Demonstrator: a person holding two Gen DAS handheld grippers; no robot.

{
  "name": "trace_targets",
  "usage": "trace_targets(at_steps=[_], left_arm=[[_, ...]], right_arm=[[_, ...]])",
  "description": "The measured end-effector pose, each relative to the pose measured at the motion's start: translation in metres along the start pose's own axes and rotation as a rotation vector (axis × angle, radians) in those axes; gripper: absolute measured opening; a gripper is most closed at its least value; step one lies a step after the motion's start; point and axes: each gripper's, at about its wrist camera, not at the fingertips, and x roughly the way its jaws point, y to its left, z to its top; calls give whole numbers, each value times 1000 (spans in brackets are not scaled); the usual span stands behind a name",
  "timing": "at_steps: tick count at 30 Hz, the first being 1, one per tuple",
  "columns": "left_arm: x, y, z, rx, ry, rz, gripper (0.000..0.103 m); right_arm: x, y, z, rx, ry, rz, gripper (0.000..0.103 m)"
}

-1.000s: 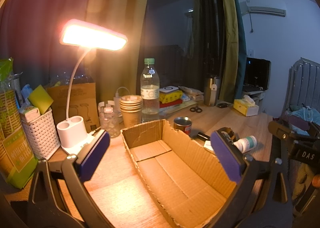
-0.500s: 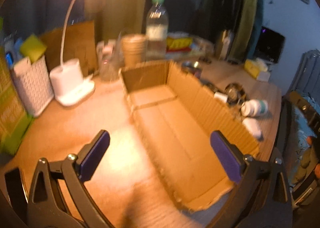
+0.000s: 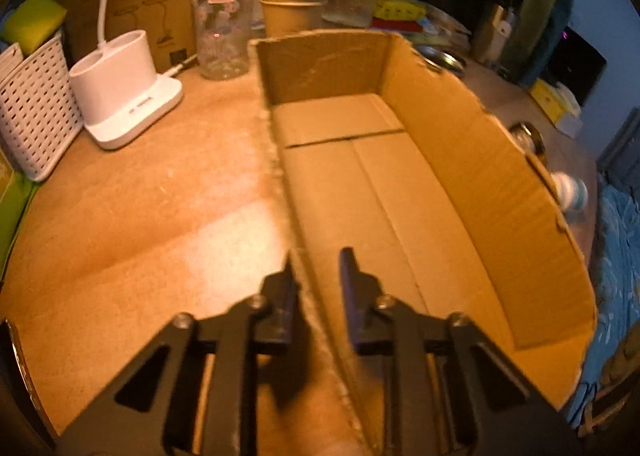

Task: Organize rigid objects
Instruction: 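Clamp the cardboard box wall with the left tool while the right tool approaches the earbud case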

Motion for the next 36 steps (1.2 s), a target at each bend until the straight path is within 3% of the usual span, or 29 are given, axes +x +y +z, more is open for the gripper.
trace_targets(at_steps=[11,19,29,36], left_arm=[[25,5,43,32,7,15,11],[26,10,42,28,-6,-8,11],[28,6,43,72,-11,-7,11],[27,8,43,70,1,-20,11]], right_arm=[[29,-4,-4,-32,56,-10,102],[72,-2,-1,-66,129,7,102],[90,-7,1,-89,163,49,102],[96,-24,-1,-9,229,25,102]])
